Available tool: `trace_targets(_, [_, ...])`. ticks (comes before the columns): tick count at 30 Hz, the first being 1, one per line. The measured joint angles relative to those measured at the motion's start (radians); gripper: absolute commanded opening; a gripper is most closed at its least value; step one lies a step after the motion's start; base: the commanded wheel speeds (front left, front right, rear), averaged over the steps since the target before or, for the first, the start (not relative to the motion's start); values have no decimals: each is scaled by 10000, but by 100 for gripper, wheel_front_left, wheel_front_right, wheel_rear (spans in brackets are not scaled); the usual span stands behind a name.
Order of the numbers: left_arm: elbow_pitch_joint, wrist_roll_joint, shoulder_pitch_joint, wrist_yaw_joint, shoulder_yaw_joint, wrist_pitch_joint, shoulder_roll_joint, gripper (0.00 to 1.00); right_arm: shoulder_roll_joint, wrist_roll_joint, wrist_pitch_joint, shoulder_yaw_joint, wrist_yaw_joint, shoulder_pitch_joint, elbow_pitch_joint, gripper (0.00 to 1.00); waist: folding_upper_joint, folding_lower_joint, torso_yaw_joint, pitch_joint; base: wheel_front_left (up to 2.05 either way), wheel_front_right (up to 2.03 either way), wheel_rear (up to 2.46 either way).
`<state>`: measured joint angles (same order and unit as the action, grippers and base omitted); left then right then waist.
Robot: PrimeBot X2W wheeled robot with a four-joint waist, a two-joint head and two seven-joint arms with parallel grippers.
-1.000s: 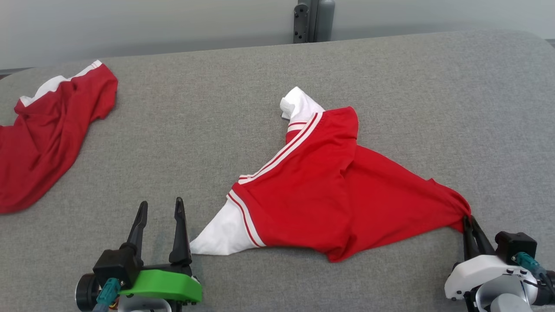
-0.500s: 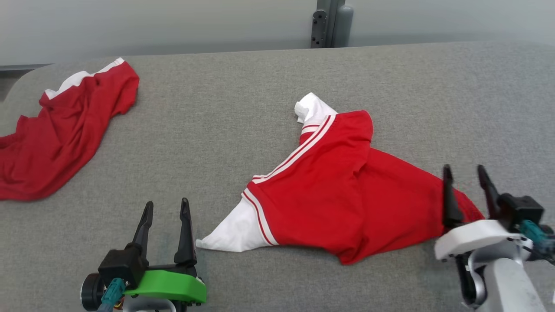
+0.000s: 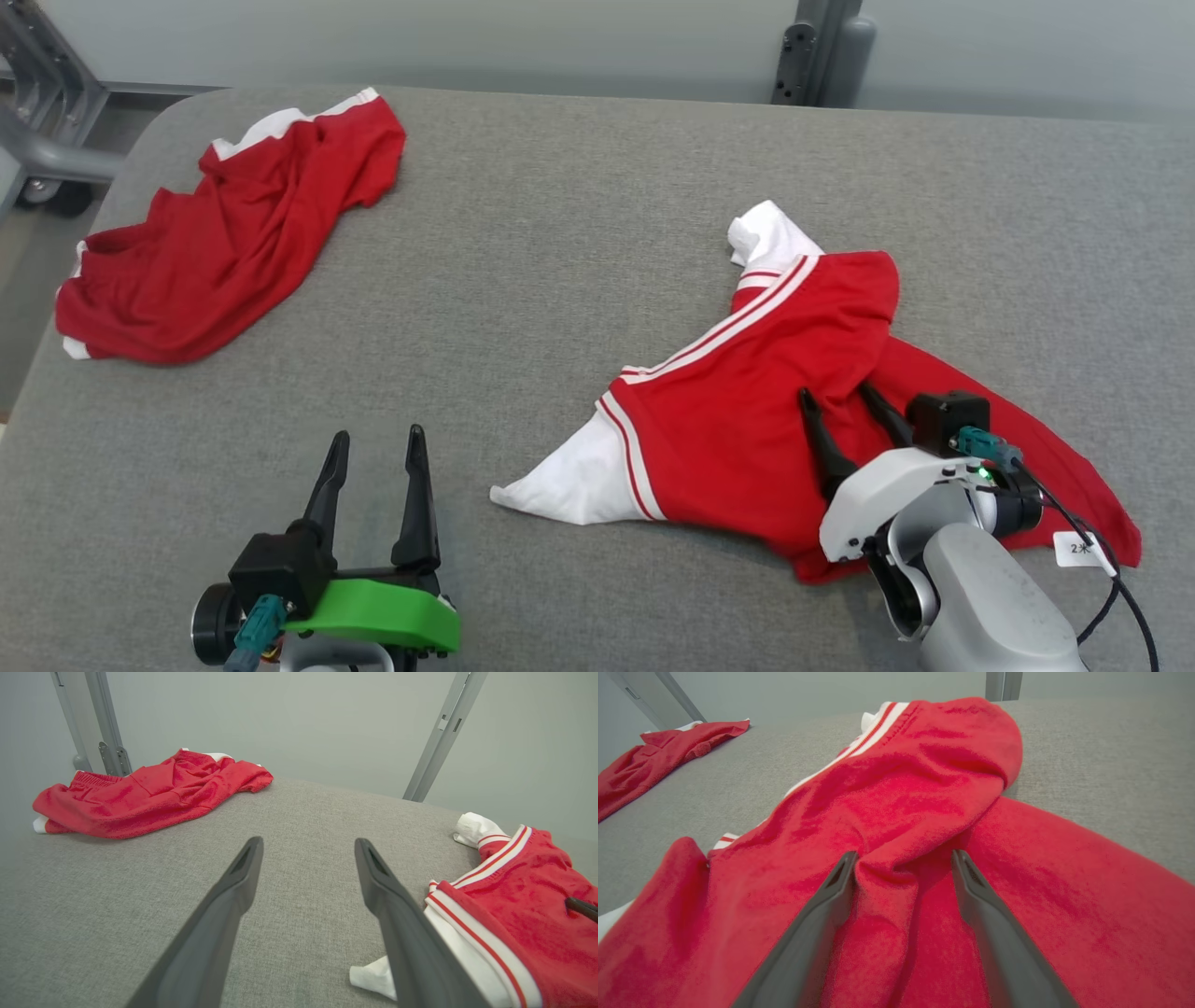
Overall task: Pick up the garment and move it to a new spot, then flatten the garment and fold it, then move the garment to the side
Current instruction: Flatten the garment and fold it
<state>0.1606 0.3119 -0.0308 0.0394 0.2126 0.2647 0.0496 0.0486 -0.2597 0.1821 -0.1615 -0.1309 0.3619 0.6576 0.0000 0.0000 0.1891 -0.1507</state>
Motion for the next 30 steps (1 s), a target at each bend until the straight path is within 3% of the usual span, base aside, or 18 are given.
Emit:
trace_targets(1, [6,2,7,12,-15,0,-2,100,-2,-63,10,4,0,80,192,72,0,0,106,8,0,0,0])
trace_targets(2, [6,2,15,17,-23,0,0,100,-4,-121,67,-4,0,173,320,33,0,0,206,17,0,0,0])
trace_targets(3, [12,2,36,19,-31,0,0,100,-8,-140,173,-31,0,291,416,12,0,0,304,27,0,0,0])
trace_targets(4, [15,2,65,17,-25,0,0,100,-2,-125,270,-81,0,452,500,0,0,0,406,40,0,0,0])
trace_targets(10, [52,17,128,8,73,0,0,100,6,121,654,-951,0,1455,489,0,0,0,850,142,0,0,0])
trace_targets(18, [96,117,147,48,221,0,0,100,-10,-77,353,-4491,0,2253,832,0,0,0,1366,200,0,0,0])
trace_targets(22, [94,148,164,65,240,0,0,100,-12,-462,265,-5586,0,2531,1145,0,0,0,1522,148,0,0,0])
trace_targets(23, [92,171,164,90,247,0,0,100,-4,-476,276,-5812,0,2622,1237,27,0,0,1535,119,0,0,0])
trace_targets(24, [92,196,163,94,257,0,0,100,15,-575,307,-6071,2,2676,1244,87,0,0,1545,96,0,0,0])
trace_targets(25, [90,207,163,105,261,0,0,100,13,-771,313,-6259,2,2697,1248,100,0,0,1547,78,0,0,0])
trace_targets(30, [56,215,184,184,182,0,0,100,-12,-1626,443,-6776,0,3028,1162,100,0,0,1338,74,0,0,0])
